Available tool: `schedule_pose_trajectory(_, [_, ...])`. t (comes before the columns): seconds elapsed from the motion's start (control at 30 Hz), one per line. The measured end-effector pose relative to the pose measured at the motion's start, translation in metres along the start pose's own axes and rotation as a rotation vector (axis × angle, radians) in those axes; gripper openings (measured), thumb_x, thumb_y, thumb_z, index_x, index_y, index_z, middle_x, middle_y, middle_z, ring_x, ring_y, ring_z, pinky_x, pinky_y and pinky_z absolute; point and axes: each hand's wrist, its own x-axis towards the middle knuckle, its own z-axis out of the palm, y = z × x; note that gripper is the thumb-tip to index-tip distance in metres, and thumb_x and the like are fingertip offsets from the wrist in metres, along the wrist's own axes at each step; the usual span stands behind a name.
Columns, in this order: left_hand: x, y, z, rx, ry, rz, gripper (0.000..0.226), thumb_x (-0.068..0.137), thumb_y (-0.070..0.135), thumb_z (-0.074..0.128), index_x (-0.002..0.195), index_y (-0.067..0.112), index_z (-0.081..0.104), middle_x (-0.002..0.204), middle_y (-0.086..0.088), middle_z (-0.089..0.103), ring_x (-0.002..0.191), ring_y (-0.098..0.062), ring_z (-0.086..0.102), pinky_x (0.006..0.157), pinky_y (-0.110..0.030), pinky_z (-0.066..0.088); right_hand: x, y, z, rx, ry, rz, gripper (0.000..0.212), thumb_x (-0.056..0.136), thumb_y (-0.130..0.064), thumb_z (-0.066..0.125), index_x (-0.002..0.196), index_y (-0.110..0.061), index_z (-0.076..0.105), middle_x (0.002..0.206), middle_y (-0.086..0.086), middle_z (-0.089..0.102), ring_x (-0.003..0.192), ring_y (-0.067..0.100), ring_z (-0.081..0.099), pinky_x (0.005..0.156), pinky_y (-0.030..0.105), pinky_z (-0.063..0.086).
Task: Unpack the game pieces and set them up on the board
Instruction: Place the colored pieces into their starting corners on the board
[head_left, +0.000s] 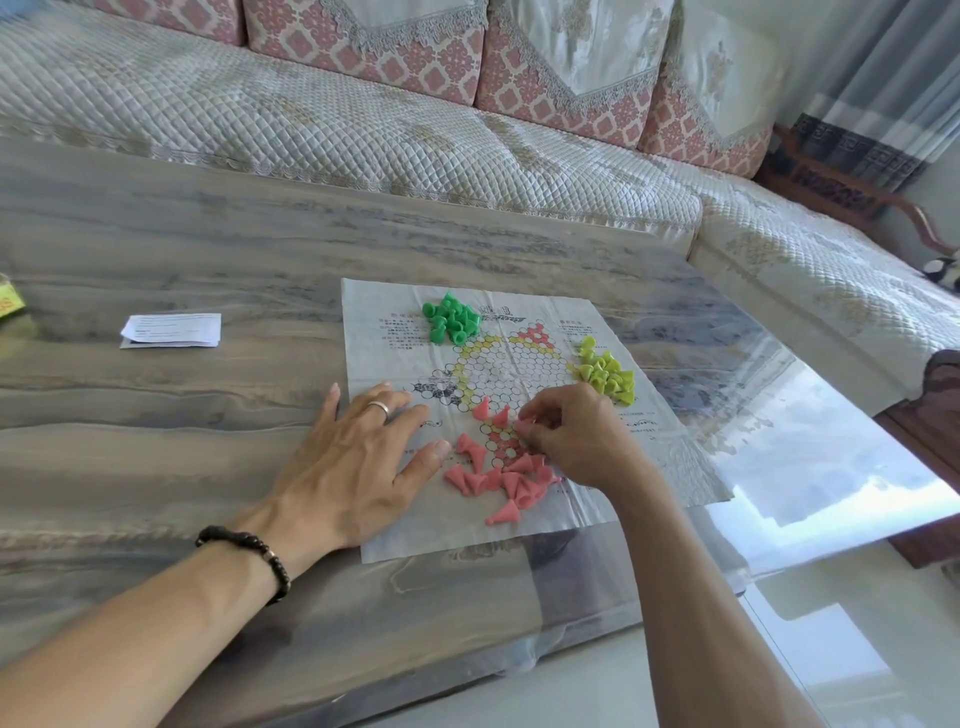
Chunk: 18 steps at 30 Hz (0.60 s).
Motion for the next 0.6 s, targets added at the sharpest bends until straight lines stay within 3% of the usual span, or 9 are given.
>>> schedule_pose_trajectory(0.17, [0.0, 0.0, 0.0, 0.008, -0.011, -0.002, 0.089, 0.08, 0.072, -0.002, 0.142, 0.025, 0.042, 0.15, 0.002, 0.037, 0.145, -0.012, 0.017, 0.119, -0.048, 0.007, 0.003, 0.0, 0.003, 0.025, 0.008, 0.006, 0.008, 0.084, -0.015, 0.072, 0.081, -0.02, 0.068, 0.07, -0.004, 0.065, 0.06, 0.006, 0.059, 0.051, 0.015, 0.042])
schedule_pose_trajectory(0.37, [-0.001, -0.001, 0.0, -0.005, -0.021, 0.0, 0.087, 0.082, 0.073, 0.0, 0.141, 0.025, 0.042, 0.151, 0.002, 0.035, 0.145, -0.012, 0.016, 0.119, -0.047, 0.005, 0.001, 0.0, -0.001, 0.043, 0.026, -0.002, 0.01, 0.086, -0.015, 0.067, 0.095, -0.018, 0.063, 0.078, -0.005, 0.065, 0.068, 0.007, 0.061, 0.058, 0.018, 0.043])
schedule_pose_trajectory(0.47, [-0.001, -0.001, 0.0, -0.009, -0.024, -0.003, 0.083, 0.086, 0.072, 0.001, 0.142, 0.025, 0.042, 0.152, 0.002, 0.034, 0.145, -0.012, 0.015, 0.119, -0.047, 0.003, -0.008, 0.004, -0.013, 0.057, 0.085, -0.035, 0.008, 0.082, -0.013, 0.064, 0.079, -0.02, 0.063, 0.078, -0.005, 0.064, 0.068, 0.006, 0.057, 0.059, 0.017, 0.043])
schedule_pose_trajectory(0.6, [-0.001, 0.0, -0.001, -0.009, -0.032, -0.001, 0.086, 0.083, 0.073, 0.0, 0.141, 0.025, 0.043, 0.151, 0.001, 0.035, 0.145, -0.013, 0.017, 0.118, -0.048, 0.004, -0.026, 0.004, -0.018, 0.042, -0.094, -0.08, 0.007, 0.077, -0.026, 0.072, 0.079, -0.032, 0.069, 0.072, -0.011, 0.066, 0.06, -0.004, 0.055, 0.057, 0.017, 0.043])
